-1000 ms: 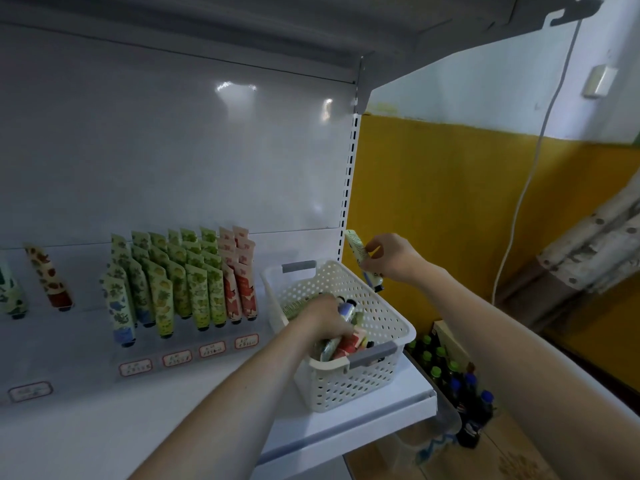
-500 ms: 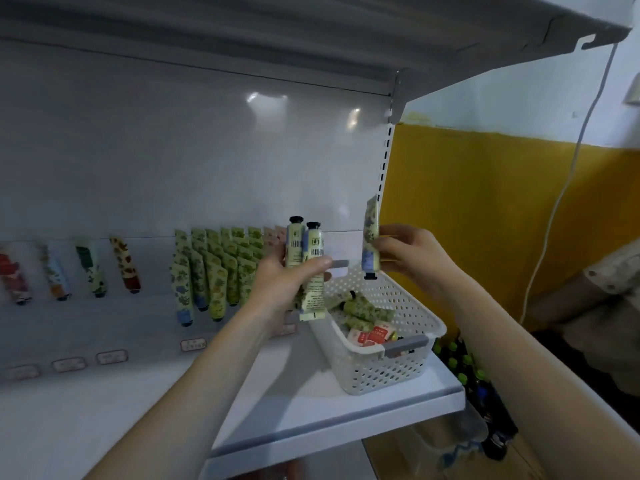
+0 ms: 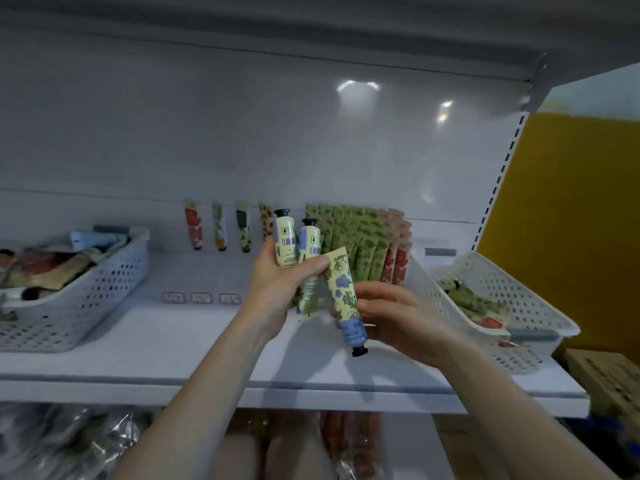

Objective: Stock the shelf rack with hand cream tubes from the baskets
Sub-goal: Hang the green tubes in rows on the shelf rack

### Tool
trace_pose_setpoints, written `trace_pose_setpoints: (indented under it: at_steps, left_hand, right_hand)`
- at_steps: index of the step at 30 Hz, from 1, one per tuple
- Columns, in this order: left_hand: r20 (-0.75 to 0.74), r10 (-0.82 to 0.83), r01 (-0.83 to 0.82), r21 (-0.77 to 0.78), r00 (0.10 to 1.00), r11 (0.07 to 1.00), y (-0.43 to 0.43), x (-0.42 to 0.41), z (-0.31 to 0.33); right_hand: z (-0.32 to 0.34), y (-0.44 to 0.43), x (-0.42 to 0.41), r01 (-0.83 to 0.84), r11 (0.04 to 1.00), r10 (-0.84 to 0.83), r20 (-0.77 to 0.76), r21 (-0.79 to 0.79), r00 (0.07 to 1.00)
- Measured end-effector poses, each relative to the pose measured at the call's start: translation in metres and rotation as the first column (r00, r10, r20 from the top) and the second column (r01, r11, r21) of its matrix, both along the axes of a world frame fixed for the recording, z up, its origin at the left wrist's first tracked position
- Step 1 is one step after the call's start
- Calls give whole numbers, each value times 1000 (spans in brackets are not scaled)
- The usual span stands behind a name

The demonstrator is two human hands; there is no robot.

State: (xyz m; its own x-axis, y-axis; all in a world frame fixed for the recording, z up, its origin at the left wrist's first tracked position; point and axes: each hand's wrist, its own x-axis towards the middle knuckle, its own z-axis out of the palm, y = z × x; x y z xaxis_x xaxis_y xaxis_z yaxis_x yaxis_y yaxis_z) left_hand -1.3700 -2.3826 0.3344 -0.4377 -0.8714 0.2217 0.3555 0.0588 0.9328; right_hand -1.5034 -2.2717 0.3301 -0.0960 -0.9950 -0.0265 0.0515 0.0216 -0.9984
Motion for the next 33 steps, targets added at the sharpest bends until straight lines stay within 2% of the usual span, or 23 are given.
trace_pose_setpoints:
  at_steps: [4, 7, 10, 13, 16, 19, 21, 24, 27, 33]
  left_hand:
    - [38, 49, -46, -70, 998, 996, -8, 25, -9]
    - [87, 96, -86, -112, 992, 990, -12, 37, -20]
    - [105, 143, -135, -80, 984, 988, -16, 43, -34]
    - [111, 173, -175, 10, 979, 985, -23, 52, -48]
    - [93, 122, -132, 111, 988, 985, -27, 60, -57]
    - [100, 97, -111, 155, 990, 982, -27, 62, -62]
    - [105, 100, -116, 153, 989, 981, -27, 62, -64]
    - [108, 96, -112, 155, 989, 981, -26, 63, -67]
    - [104, 93, -109, 163, 990, 981, -27, 64, -69]
    - [104, 91, -108, 173, 990, 979, -29, 64, -71]
  right_hand:
    - [-8, -15, 27, -39, 998, 40, -22, 44, 999]
    - [-13, -24, 42, -3, 998, 11, -116, 65, 993]
    - [-23, -34, 47, 72, 994, -54, -200, 81, 978]
    - [-29, -43, 40, 173, 984, -158, -286, 30, 945]
    - [-22, -52, 22, 334, 936, -347, -433, -109, 832]
    - [-13, -68, 0, 503, 828, -557, -479, -250, 678]
    - [-10, -80, -12, 562, 762, -639, -512, -320, 575]
    - [-8, -96, -18, 593, 704, -697, -539, -391, 472]
    - [-6, -106, -16, 587, 696, -699, -577, -413, 422]
    - [-4, -117, -18, 587, 711, -673, -616, -387, 409]
